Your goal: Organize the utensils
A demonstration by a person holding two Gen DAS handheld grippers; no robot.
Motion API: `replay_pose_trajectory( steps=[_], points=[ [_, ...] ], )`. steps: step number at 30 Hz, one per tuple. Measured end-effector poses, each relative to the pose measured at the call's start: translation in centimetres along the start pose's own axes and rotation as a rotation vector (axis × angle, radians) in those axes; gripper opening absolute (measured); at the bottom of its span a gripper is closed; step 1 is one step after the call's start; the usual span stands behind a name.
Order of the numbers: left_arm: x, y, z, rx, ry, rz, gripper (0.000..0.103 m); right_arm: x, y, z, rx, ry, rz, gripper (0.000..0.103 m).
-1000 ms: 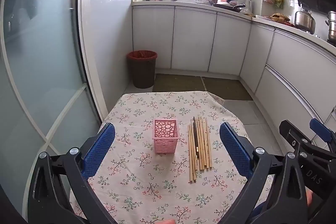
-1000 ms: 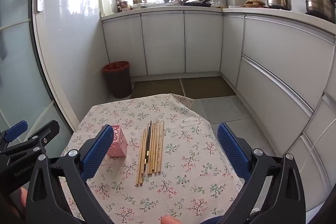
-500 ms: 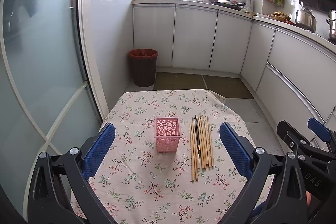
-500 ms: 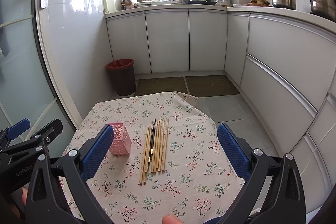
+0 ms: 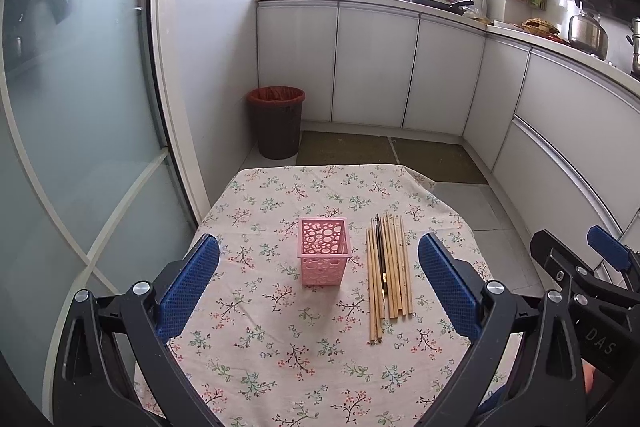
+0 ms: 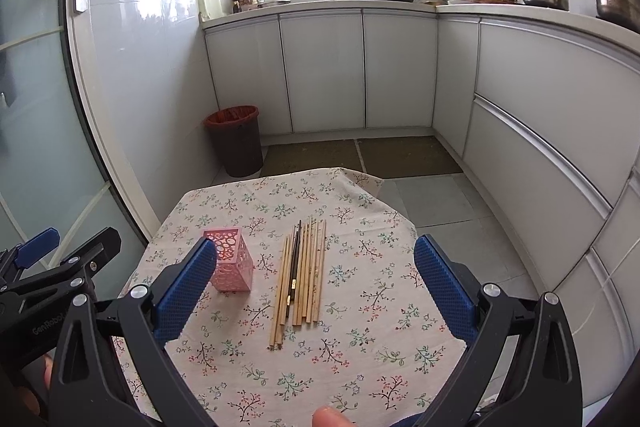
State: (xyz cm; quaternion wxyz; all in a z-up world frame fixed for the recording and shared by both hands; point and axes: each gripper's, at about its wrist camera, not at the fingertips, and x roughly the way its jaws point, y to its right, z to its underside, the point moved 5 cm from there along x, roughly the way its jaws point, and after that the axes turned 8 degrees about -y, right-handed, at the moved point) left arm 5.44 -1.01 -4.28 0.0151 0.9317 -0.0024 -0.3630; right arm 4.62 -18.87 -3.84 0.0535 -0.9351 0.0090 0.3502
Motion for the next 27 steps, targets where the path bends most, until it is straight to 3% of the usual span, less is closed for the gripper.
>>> replay_pose_trajectory(
  steps=[18, 27],
  points=[
    [0.7, -1.1, 0.1, -0.023, -0.022, -0.003, 0.096, 0.9, 0.0, 0.0, -0.002, -0.008, -0.033, 0.096],
    [2.6, -1.5, 0.4, -0.056, -0.08, 0.046, 0.096, 3.2, 2.5, 0.2, 0.066, -0.05, -0.061, 0.096]
  ],
)
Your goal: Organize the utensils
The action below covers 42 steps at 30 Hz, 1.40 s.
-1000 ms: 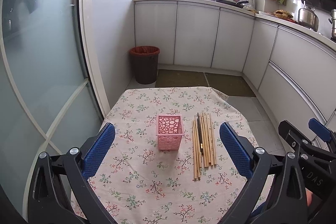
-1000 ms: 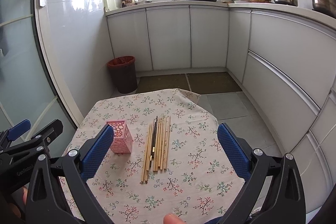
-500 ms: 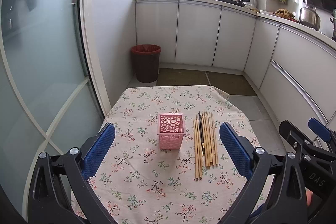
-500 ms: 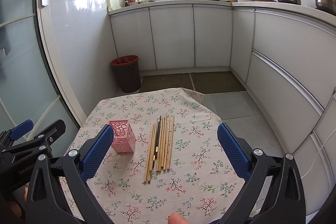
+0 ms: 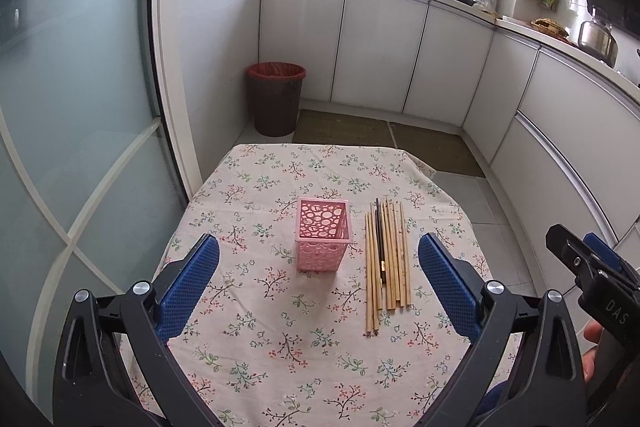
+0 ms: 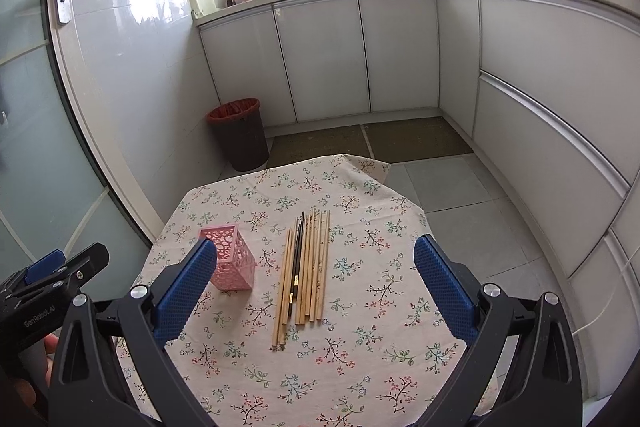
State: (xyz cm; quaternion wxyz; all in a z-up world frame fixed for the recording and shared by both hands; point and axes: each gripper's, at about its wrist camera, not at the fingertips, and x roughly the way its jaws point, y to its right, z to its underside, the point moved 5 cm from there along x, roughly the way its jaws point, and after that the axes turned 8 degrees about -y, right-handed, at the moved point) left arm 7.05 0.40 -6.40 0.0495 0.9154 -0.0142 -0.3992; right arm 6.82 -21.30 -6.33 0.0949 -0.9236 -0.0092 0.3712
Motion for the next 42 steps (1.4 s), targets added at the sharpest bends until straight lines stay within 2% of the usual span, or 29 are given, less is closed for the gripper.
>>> replay_pose_trajectory(
  steps=[11, 14, 17, 20, 22, 24, 25, 26, 28, 29, 31, 33, 35, 37, 42],
  points=[
    [3.2, 1.3, 0.5, -0.02, -0.06, 0.05, 0.094, 2.8, 3.1, 0.0, 0.063, -0.052, -0.076, 0.096],
    [4.3, 2.3, 0.5, -0.001, -0.076, 0.031, 0.094, 3.9, 4.3, 0.0, 0.081, -0.064, -0.101, 0.096],
    [5.6, 4.1, 0.4, 0.027, -0.109, 0.05, 0.092, 6.1, 5.9, 0.3, 0.121, -0.084, -0.116, 0.096],
    [7.4, 6.0, -0.1, 0.07, -0.125, 0.057, 0.083, 10.5, 8.6, 1.6, 0.21, -0.178, -0.092, 0.096],
    [9.4, 7.6, -0.7, 0.105, -0.151, 0.052, 0.07, 13.1, 10.4, 2.7, 0.294, -0.248, -0.092, 0.096],
    [12.4, 9.3, -0.7, 0.14, -0.22, 0.06, 0.058, 14.4, 11.8, 3.4, 0.366, -0.285, -0.107, 0.096],
    [14.1, 10.2, -0.5, 0.157, -0.255, 0.068, 0.05, 14.6, 12.3, 3.5, 0.387, -0.289, -0.113, 0.096],
    [15.8, 10.8, -0.2, 0.182, -0.285, 0.068, 0.047, 14.7, 12.5, 3.6, 0.394, -0.284, -0.116, 0.096],
    [19.4, 11.7, 0.3, 0.221, -0.344, 0.038, 0.033, 14.6, 12.5, 3.5, 0.385, -0.276, -0.114, 0.096],
    [21.2, 12.1, 0.6, 0.232, -0.375, 0.036, 0.029, 14.6, 12.5, 3.6, 0.382, -0.28, -0.108, 0.096],
    [24.5, 12.3, 1.0, 0.22, -0.46, 0.074, 0.021, 14.8, 12.6, 3.8, 0.388, -0.29, -0.115, 0.095],
    [26.8, 12.2, 1.0, 0.209, -0.486, 0.072, 0.018, 15.0, 12.9, 3.8, 0.408, -0.296, -0.126, 0.092],
    [28.6, 12.3, 0.9, 0.233, -0.503, 0.025, 0.015, 15.0, 13.4, 3.8, 0.426, -0.287, -0.135, 0.078],
    [30.0, 11.7, 1.3, 0.225, -0.536, -0.018, 0.014, 15.2, 13.8, 3.8, 0.436, -0.288, -0.14, 0.069],
    [32.2, 10.3, 2.1, 0.253, -0.564, -0.111, 0.01, 15.5, 14.0, 4.0, 0.463, -0.309, -0.166, 0.067]
  ],
)
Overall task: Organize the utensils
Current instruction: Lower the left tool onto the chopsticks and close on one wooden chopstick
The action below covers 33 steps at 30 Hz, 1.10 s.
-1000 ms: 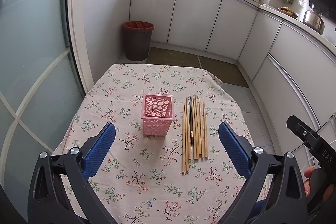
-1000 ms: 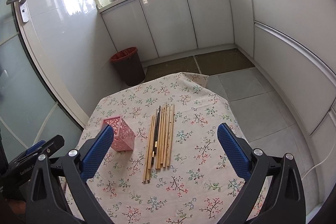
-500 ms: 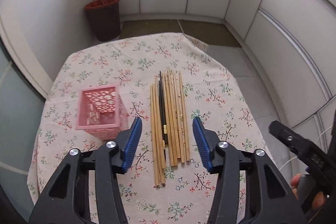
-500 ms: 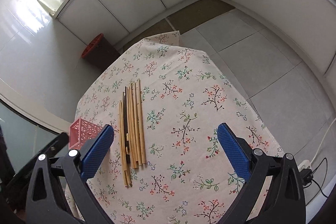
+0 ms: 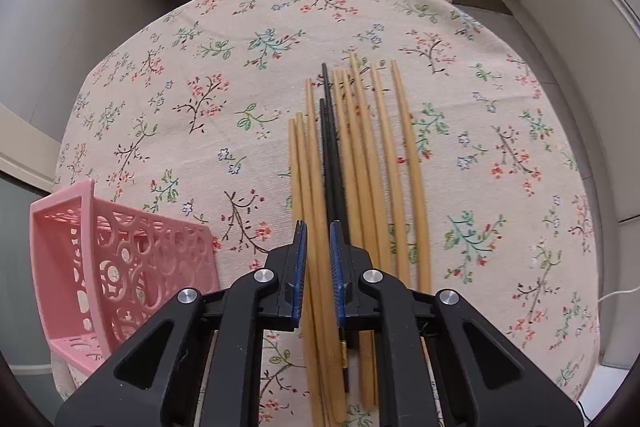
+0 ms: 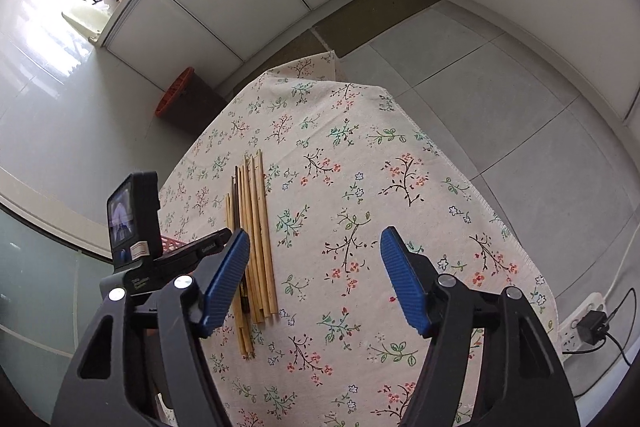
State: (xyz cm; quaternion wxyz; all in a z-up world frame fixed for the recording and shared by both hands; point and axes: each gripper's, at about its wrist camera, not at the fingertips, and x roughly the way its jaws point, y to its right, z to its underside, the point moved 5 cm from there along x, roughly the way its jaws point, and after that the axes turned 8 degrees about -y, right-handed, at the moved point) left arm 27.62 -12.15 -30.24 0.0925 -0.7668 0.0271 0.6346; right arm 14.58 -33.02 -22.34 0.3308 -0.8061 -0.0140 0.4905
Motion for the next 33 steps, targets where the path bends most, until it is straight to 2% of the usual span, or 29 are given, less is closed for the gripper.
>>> replay_pose_trajectory(
  steps=[5, 7, 10, 13, 15, 21, 26, 28, 33],
  points=[
    [0.7, 0.5, -0.1, 0.051, 0.013, -0.033, 0.003, 0.0, -0.2, 0.0, -0.005, -0.002, -0.003, 0.067],
    [0.5, 0.4, -0.1, 0.047, 0.009, -0.02, 0.0, 0.1, -0.2, 0.1, -0.001, -0.007, -0.001, 0.067],
    [0.4, 0.4, 0.0, 0.062, 0.0, -0.013, 0.0, 0.1, 0.1, -0.1, 0.007, -0.006, 0.0, 0.067],
    [0.6, 0.8, 0.0, 0.095, -0.009, -0.042, 0.0, 0.2, 0.0, 0.0, 0.005, -0.012, -0.003, 0.067],
    [1.0, 1.0, -0.5, 0.087, -0.024, -0.053, 0.005, 0.3, -0.2, 0.1, 0.0, -0.016, -0.004, 0.067],
    [1.4, 1.3, -1.6, 0.124, -0.036, -0.086, 0.005, 0.6, -0.3, 0.1, -0.005, -0.026, -0.005, 0.067],
    [1.3, 1.2, -0.9, 0.134, -0.05, -0.097, 0.006, 0.6, 0.0, 0.0, 0.004, -0.027, -0.005, 0.067],
    [1.7, 1.5, -1.0, 0.153, -0.062, -0.114, 0.01, 0.6, -0.2, 0.1, -0.003, -0.029, -0.008, 0.067],
    [1.7, 0.9, -1.9, 0.098, -0.056, -0.058, 0.007, 1.2, -0.8, 0.5, -0.037, -0.048, 0.002, 0.067]
  ],
)
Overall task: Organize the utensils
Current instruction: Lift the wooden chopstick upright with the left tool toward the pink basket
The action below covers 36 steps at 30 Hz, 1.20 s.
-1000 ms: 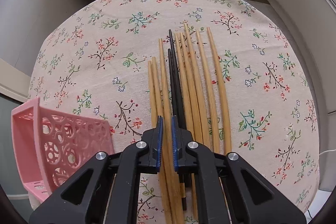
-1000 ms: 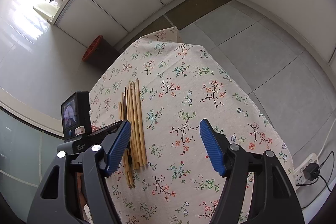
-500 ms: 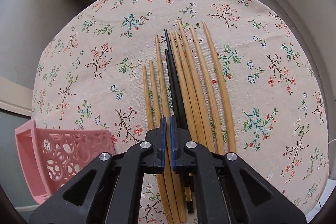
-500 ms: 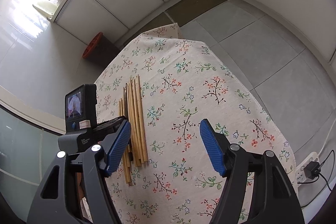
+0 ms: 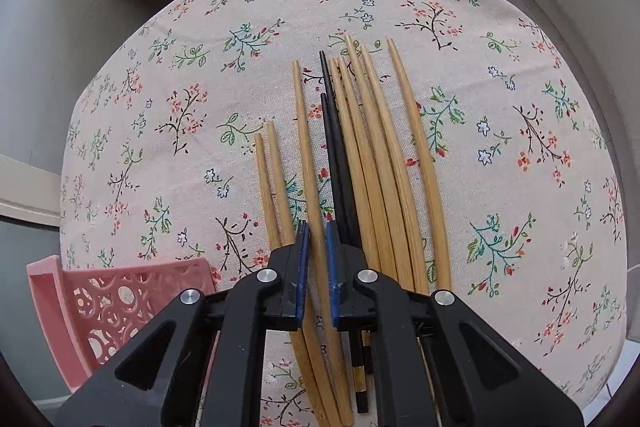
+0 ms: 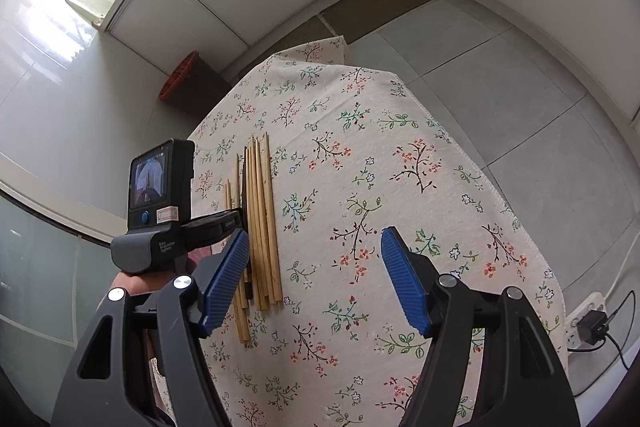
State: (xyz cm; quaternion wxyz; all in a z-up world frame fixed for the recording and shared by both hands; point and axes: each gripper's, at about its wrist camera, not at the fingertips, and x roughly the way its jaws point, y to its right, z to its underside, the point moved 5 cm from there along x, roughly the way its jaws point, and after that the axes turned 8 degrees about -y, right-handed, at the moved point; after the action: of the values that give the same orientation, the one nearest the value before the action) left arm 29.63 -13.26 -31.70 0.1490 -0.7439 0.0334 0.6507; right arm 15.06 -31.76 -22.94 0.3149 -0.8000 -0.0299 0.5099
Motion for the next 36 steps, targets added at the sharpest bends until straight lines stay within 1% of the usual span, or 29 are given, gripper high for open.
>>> replay_pose_trajectory(
  steps=[2, 3, 6, 8, 9, 12, 14, 15, 17, 20, 22, 23, 24, 27, 30, 33, 36],
  points=[
    [-0.5, -0.3, 0.3, 0.001, 0.043, 0.028, 0.006, 0.2, 0.2, 0.0, -0.004, -0.002, 0.018, 0.067],
    [-1.4, -0.5, 0.8, -0.007, 0.082, 0.048, 0.006, 0.4, 0.3, -0.1, -0.006, -0.002, 0.027, 0.067],
    [-5.9, -1.7, 3.1, -0.052, 0.236, 0.168, 0.006, 0.9, 0.4, -0.3, -0.015, -0.005, 0.045, 0.066],
    [-9.2, -2.6, 5.2, -0.066, 0.35, 0.209, 0.006, 1.6, 0.1, -0.5, -0.034, -0.016, 0.055, 0.06],
    [-10.5, -3.4, 6.4, -0.078, 0.395, 0.222, 0.006, 2.1, -0.2, -0.7, -0.047, -0.028, 0.064, 0.06],
    [-13.2, -5.0, 9.4, -0.108, 0.479, 0.288, 0.006, 4.3, -1.7, -1.2, -0.096, -0.076, 0.076, 0.052],
    [-15.0, -5.6, 10.7, -0.127, 0.52, 0.35, 0.006, 6.1, -2.8, -1.7, -0.115, -0.124, 0.061, 0.045],
    [-15.9, -6.3, 11.4, -0.142, 0.542, 0.387, 0.006, 7.1, -3.4, -2.0, -0.124, -0.147, 0.049, 0.044],
    [-17.7, -7.8, 12.6, -0.18, 0.591, 0.444, 0.006, 9.1, -4.4, -2.8, -0.139, -0.189, 0.035, 0.036],
    [-19.6, -10.3, 13.7, -0.226, 0.66, 0.471, 0.006, 11.7, -5.3, -4.3, -0.14, -0.227, 0.043, 0.027],
    [-20.1, -11.4, 14.0, -0.231, 0.694, 0.472, 0.006, 13.2, -5.8, -4.6, -0.137, -0.249, 0.052, 0.026],
    [-20.1, -11.9, 14.1, -0.24, 0.708, 0.459, 0.006, 13.9, -6.3, -4.6, -0.153, -0.256, 0.069, 0.026],
    [-20.1, -12.5, 14.1, -0.248, 0.721, 0.461, 0.006, 14.5, -6.8, -4.6, -0.174, -0.257, 0.092, 0.026],
    [-20.2, -14.2, 14.0, -0.28, 0.757, 0.501, 0.006, 15.7, -7.5, -5.2, -0.208, -0.255, 0.136, 0.026],
    [-20.6, -15.0, 14.1, -0.288, 0.797, 0.489, 0.006, 17.0, -7.9, -5.7, -0.218, -0.262, 0.16, 0.026],
    [-20.8, -15.5, 14.1, -0.289, 0.823, 0.49, 0.006, 18.5, -8.5, -5.5, -0.271, -0.28, 0.211, 0.025],
    [-20.8, -15.9, 13.9, -0.286, 0.832, 0.493, 0.006, 19.1, -9.1, -5.3, -0.322, -0.284, 0.27, 0.016]
  ],
)
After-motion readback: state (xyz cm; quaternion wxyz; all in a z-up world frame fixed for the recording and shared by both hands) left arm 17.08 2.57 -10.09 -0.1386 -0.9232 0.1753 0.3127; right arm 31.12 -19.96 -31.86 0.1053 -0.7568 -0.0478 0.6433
